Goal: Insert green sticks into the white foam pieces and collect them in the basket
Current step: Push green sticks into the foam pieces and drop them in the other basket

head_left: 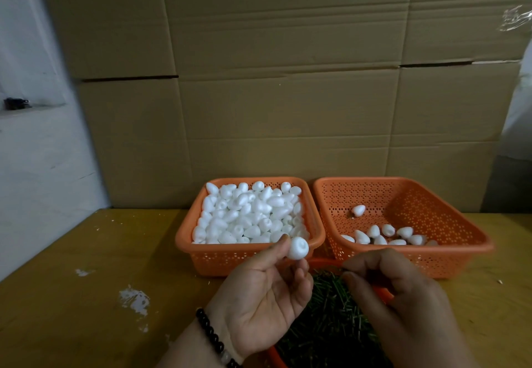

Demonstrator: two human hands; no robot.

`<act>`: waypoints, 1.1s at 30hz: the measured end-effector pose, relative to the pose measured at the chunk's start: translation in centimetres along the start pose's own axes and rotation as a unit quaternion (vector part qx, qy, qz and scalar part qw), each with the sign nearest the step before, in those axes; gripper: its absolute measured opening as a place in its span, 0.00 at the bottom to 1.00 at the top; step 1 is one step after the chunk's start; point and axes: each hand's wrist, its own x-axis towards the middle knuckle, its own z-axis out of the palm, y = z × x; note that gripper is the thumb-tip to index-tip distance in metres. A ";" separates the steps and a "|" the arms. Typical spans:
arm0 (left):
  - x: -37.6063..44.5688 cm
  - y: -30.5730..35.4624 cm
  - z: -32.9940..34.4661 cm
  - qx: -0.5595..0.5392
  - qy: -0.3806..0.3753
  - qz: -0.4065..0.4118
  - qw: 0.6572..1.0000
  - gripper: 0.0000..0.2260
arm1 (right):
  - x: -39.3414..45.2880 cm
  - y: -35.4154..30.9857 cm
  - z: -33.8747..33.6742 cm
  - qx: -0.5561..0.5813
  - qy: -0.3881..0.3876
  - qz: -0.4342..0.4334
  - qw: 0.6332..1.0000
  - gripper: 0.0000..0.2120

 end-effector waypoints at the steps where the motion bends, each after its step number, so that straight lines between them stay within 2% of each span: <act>1: 0.0 0.0 0.0 0.002 0.003 0.001 1.000 0.22 | 0.0 0.1 0.1 0.008 0.004 0.001 1.000 0.18; 6: -0.1 -0.2 0.1 0.018 0.007 0.005 1.000 0.19 | -0.1 0.4 0.4 0.051 0.029 0.005 0.998 0.19; 10: -0.2 -0.3 0.2 0.005 -0.013 -0.013 1.000 0.21 | -0.3 0.2 0.4 0.079 0.043 -0.004 0.996 0.15; 13: -0.2 -0.3 0.2 -0.004 -0.034 -0.015 0.999 0.25 | -0.3 0.0 0.4 0.092 0.043 -0.017 0.995 0.10; 15: -0.2 -0.4 0.2 0.001 -0.044 -0.006 0.999 0.26 | -0.3 -0.1 0.4 0.094 0.039 -0.024 0.994 0.11; 18: 0.0 -0.6 0.1 0.024 -0.031 0.031 0.999 0.20 | -0.3 -0.2 0.4 0.094 0.040 -0.029 0.994 0.11; 22: 0.3 -1.2 0.2 0.114 -0.009 0.131 0.985 0.12 | -0.2 -0.3 0.3 0.079 0.048 -0.029 0.995 0.11; 27: 0.8 -1.7 -0.2 0.236 0.049 0.243 0.939 0.13 | -0.2 -0.3 0.3 0.060 0.056 -0.043 0.996 0.13; 29: 0.7 -1.9 -0.3 0.309 0.063 0.286 0.905 0.14 | -0.2 -0.3 0.3 0.050 0.059 -0.047 0.996 0.12; 33: 0.6 -2.2 -0.5 0.438 0.077 0.371 0.815 0.13 | -0.2 -0.3 0.3 0.057 0.062 -0.038 0.996 0.09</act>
